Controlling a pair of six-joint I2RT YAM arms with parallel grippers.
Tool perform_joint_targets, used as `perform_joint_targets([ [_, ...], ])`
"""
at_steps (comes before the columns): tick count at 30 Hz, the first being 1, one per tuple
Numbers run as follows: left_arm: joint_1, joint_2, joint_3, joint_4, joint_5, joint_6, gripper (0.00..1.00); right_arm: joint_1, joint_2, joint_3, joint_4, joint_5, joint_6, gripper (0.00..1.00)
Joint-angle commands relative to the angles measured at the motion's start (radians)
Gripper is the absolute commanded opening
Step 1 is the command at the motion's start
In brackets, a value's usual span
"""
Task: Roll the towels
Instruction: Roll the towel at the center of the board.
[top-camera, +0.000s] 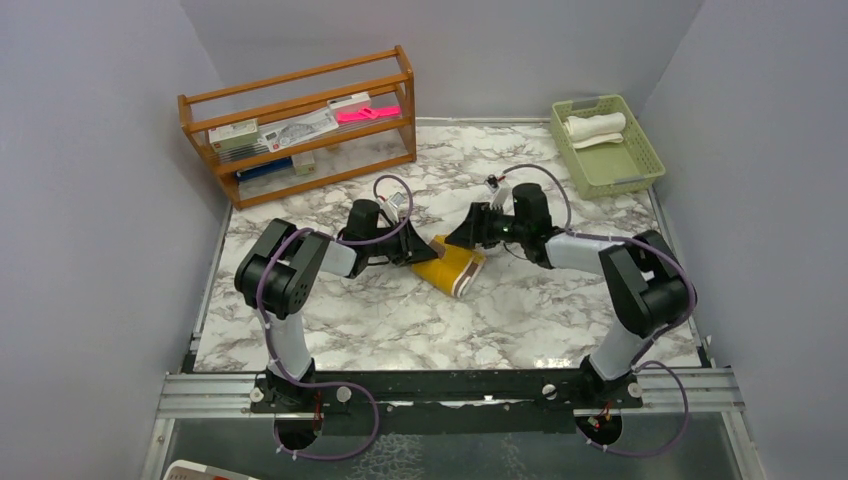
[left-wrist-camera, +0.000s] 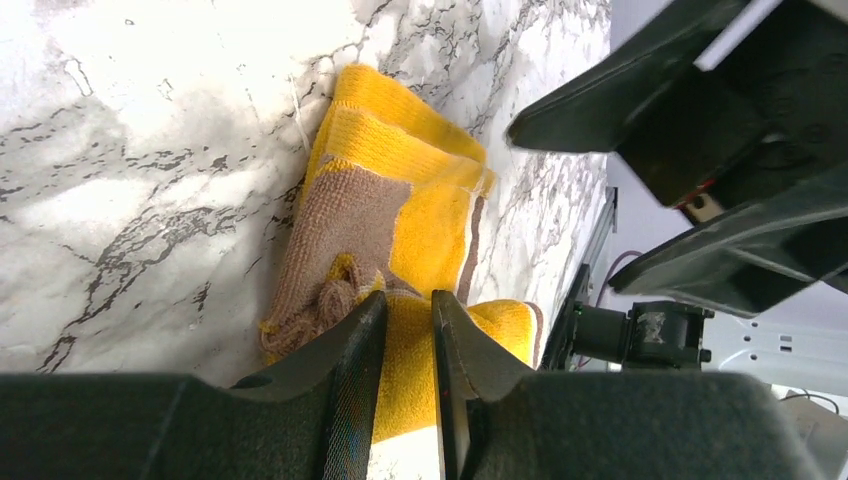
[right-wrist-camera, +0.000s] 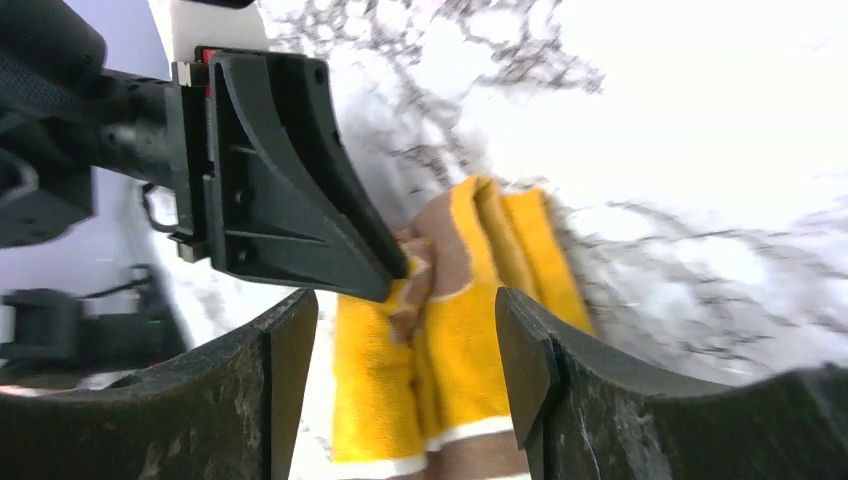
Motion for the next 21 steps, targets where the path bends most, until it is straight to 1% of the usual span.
perform_joint_targets([
  [1,-0.017,0.050,-0.038,-0.067,-0.081,0.058,0.27,0.033,-0.141,-0.021,-0.121,0.250,-0.403,0.66],
  [3,-0.018,0.050,-0.038,-0.073,-0.087,0.061,0.28,0.104,-0.240,-0.092,-0.038,0.320,-0.568,0.66],
  [4,-0.019,0.051,-0.037,-0.076,-0.089,0.064,0.28,0.164,-0.283,-0.124,-0.003,0.361,-0.678,0.66],
  [5,-0.019,0.053,-0.035,-0.081,-0.090,0.066,0.27,0.224,-0.316,-0.151,0.011,0.404,-0.824,0.66],
  [7,-0.019,0.054,-0.031,-0.091,-0.092,0.074,0.27,0.334,-0.335,-0.173,0.009,0.474,-0.964,0.67],
  [9,-0.018,0.057,-0.024,-0.103,-0.096,0.082,0.27,0.398,-0.320,-0.181,0.003,0.519,-1.031,0.66],
  [13,-0.019,0.056,-0.014,-0.127,-0.102,0.096,0.27,0.485,-0.261,-0.183,0.000,0.598,-1.119,0.66],
  [17,-0.019,0.049,-0.005,-0.152,-0.109,0.113,0.27,0.530,-0.200,-0.165,-0.029,0.672,-1.197,0.64],
  [21,-0.020,0.045,0.008,-0.181,-0.115,0.133,0.27,0.551,-0.173,-0.170,-0.044,0.735,-1.251,0.62],
])
